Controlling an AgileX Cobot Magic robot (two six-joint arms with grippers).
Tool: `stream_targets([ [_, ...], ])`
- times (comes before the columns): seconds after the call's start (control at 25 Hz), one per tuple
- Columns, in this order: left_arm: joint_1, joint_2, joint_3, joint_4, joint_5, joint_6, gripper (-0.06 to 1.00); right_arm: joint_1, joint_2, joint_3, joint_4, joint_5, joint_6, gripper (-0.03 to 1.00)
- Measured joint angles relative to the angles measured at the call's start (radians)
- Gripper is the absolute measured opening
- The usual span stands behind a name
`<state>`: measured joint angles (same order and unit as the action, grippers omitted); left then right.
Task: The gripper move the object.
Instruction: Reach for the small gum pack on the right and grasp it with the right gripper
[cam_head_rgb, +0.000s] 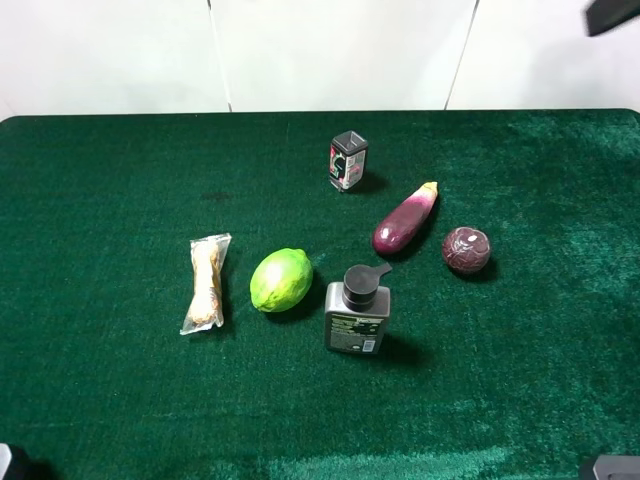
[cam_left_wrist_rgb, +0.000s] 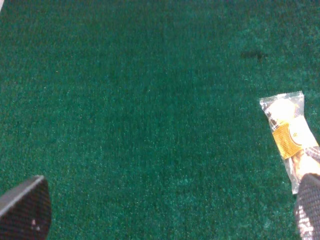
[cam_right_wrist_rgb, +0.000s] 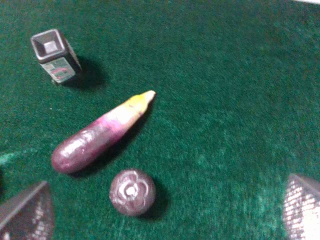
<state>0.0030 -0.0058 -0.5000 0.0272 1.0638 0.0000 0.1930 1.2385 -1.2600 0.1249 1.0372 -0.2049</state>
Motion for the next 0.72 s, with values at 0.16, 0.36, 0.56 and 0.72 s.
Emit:
stream_targets([
  [0.16,0.0,0.0,0.0,0.0,0.0,0.0,0.99,0.051,0.125,-0.089,-0.007,-0.001,-0.003,0.7],
  [0.36,0.0,0.0,0.0,0.0,0.0,0.0,0.99,0.112,0.256,-0.183,-0.01,-0.002,-0.006,0.7],
  [0.56,0.0,0.0,0.0,0.0,0.0,0.0,0.99,0.173,0.37,-0.255,-0.02,-0.007,-0.008,0.7],
  [0.72,0.0,0.0,0.0,0.0,0.0,0.0,0.99,0.233,0.453,-0.298,-0.039,-0.025,-0.01,0.7],
])
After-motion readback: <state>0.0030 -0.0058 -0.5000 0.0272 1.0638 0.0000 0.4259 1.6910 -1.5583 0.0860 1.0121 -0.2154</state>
